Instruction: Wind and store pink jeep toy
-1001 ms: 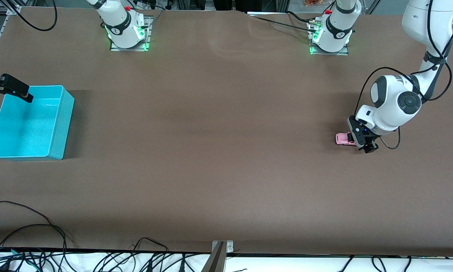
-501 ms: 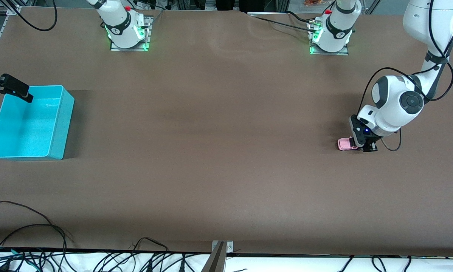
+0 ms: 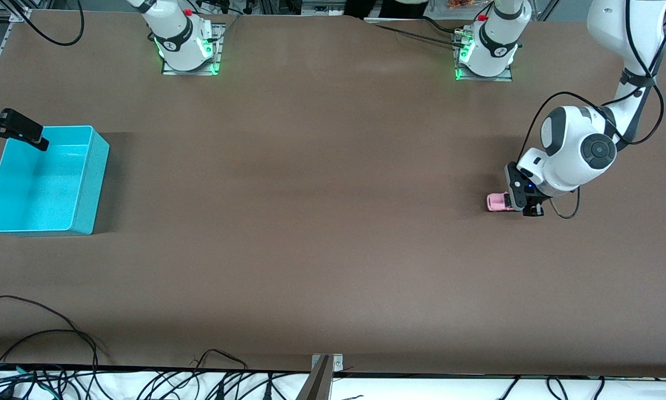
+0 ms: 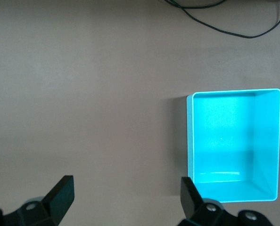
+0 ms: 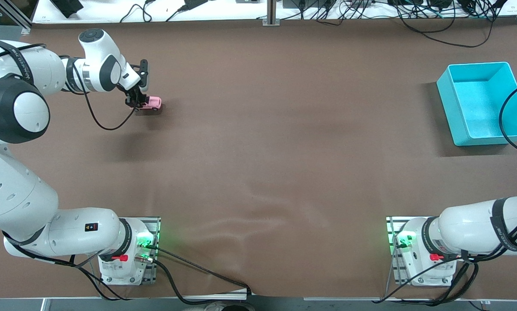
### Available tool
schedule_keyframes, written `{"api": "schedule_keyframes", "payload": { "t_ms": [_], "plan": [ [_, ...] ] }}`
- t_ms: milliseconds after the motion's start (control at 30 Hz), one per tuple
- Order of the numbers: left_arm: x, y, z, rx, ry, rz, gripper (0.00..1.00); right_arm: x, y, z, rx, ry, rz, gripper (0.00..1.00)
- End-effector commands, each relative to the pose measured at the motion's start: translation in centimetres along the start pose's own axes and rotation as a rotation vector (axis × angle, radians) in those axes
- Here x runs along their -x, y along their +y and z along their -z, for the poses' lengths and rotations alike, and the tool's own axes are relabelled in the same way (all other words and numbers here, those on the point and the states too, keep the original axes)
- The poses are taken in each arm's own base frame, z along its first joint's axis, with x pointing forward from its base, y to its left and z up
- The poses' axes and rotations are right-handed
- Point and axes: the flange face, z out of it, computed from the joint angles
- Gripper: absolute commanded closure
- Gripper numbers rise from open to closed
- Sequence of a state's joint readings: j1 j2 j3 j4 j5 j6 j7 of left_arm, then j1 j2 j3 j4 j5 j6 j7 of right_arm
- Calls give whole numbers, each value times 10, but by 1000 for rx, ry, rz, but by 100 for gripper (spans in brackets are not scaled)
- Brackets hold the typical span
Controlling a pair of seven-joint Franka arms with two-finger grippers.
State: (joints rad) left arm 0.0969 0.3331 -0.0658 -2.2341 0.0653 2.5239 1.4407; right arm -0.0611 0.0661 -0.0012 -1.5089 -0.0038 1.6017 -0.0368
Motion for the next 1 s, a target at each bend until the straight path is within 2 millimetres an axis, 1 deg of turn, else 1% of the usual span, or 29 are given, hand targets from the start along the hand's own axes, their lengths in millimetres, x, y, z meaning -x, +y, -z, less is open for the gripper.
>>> {"api": "schedule_keyframes", "payload": {
  "t_ms": [0,133,367,467,734,801,968],
  "plan": [
    [0,8,-11,42,14,8,100,-1,2,6,-18,5,1,0],
    [2,8,-15,45,16,12,100,-1,2,6,-18,5,1,0],
    [2,7,-35,32,21,-26,100,-1,2,6,-18,5,1,0],
    [8,6,-45,25,25,-46,100,-1,2,6,-18,5,1,0],
    [11,6,-49,23,25,-54,100,-1,2,6,-18,5,1,0],
    [14,6,-50,25,24,-48,100,-1,2,6,-18,5,1,0],
    [33,6,-55,33,19,-15,100,-1,2,6,-18,5,1,0]
  ]
}}
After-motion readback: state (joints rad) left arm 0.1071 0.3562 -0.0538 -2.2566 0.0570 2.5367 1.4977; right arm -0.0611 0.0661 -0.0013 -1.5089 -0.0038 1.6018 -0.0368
